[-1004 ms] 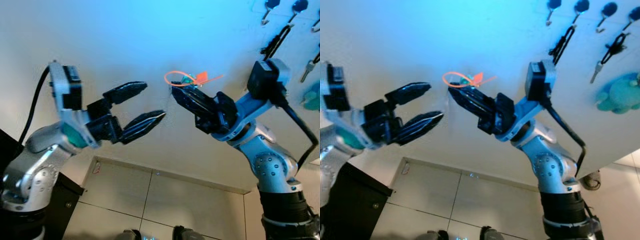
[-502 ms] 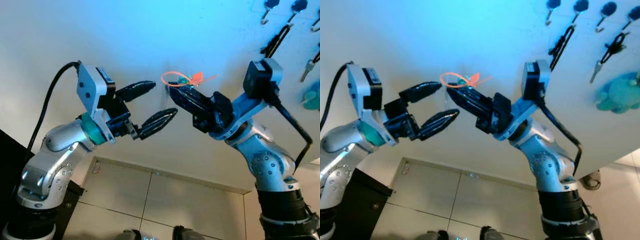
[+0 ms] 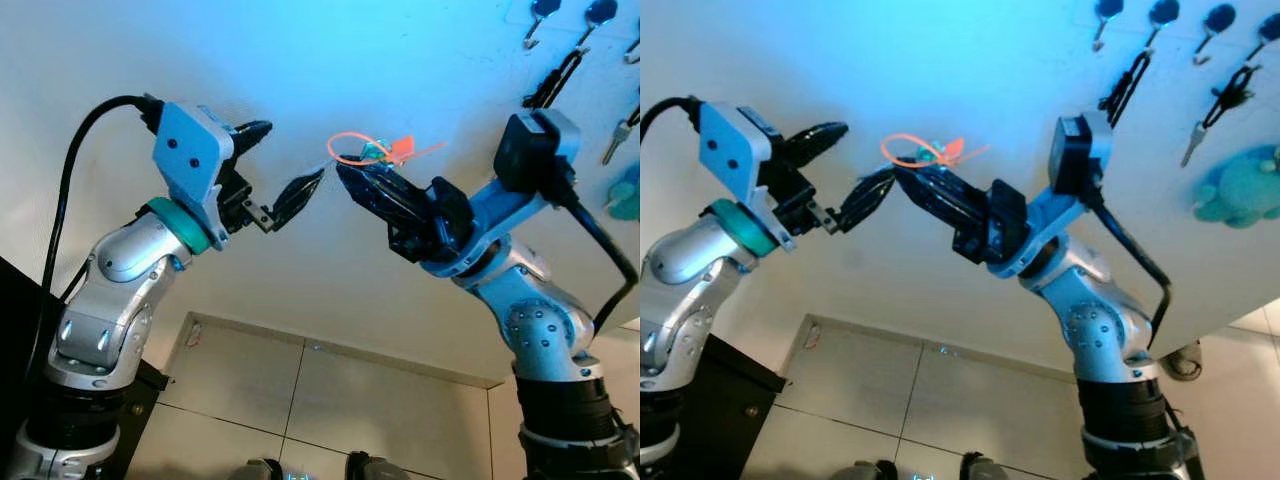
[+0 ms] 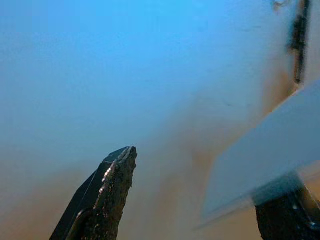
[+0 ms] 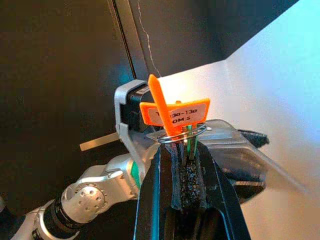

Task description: Hang keys on a hook

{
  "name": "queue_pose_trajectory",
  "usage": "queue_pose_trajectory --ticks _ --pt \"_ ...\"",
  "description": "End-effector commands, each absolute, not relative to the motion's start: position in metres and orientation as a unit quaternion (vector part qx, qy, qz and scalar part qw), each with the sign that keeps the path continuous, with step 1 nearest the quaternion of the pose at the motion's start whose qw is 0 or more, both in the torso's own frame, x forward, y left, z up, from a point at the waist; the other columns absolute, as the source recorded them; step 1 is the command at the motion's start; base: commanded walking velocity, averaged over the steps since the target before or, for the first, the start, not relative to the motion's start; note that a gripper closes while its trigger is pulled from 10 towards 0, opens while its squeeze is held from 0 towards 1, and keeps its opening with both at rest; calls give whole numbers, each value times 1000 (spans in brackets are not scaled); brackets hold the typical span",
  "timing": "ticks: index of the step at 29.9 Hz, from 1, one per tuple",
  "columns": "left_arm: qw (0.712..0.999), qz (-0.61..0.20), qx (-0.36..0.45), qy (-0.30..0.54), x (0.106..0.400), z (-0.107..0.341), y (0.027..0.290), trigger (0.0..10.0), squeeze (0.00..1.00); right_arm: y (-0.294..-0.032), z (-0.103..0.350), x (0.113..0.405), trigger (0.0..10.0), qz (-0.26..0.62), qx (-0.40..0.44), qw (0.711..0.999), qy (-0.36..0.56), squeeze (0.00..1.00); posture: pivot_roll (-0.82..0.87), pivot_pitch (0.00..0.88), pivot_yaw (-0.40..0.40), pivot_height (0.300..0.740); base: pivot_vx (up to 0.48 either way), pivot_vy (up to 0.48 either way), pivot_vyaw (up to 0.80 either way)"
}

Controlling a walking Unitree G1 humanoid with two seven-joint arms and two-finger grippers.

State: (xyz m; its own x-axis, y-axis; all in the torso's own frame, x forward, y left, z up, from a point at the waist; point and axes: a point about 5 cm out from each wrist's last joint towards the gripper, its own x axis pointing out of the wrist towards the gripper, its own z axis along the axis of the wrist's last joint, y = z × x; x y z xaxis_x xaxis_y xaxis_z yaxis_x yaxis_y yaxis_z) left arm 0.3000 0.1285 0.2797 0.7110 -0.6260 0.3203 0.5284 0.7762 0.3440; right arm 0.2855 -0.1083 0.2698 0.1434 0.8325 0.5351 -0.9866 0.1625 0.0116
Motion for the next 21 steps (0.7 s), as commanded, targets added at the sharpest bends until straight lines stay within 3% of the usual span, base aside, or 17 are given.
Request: queue_pose_trajectory --ticks 1,3,4,5,6,11,21 --pt "920 -297 114 -231 301 285 131 4314 0 -108 271 282 0 625 182 729 -212 0 -18 130 63 740 0 0 0" --pt "920 -295 110 -235 301 286 132 3765 0 -108 271 282 0 625 182 729 -212 0 -17 130 64 740 0 0 0" --pt "916 -302 98 -244 299 289 131 1412 0 -108 271 282 0 624 182 730 -212 0 -17 130 64 740 0 0 0" --pt "914 -307 90 -250 298 291 131 1412 0 -108 271 282 0 624 182 730 -211 0 -17 130 64 740 0 0 0" --pt "907 -321 72 -262 294 294 129 0 0 -109 270 282 0 623 183 731 -211 0 -17 130 64 740 0 0 0" --pt "874 -391 32 -286 279 301 121 0 0 -110 269 286 0 612 182 741 -207 0 -16 130 63 740 0 0 0" --pt "833 -491 41 -252 260 284 103 0 0 -111 273 292 0 592 188 754 -215 0 -20 129 59 740 0 0 0"
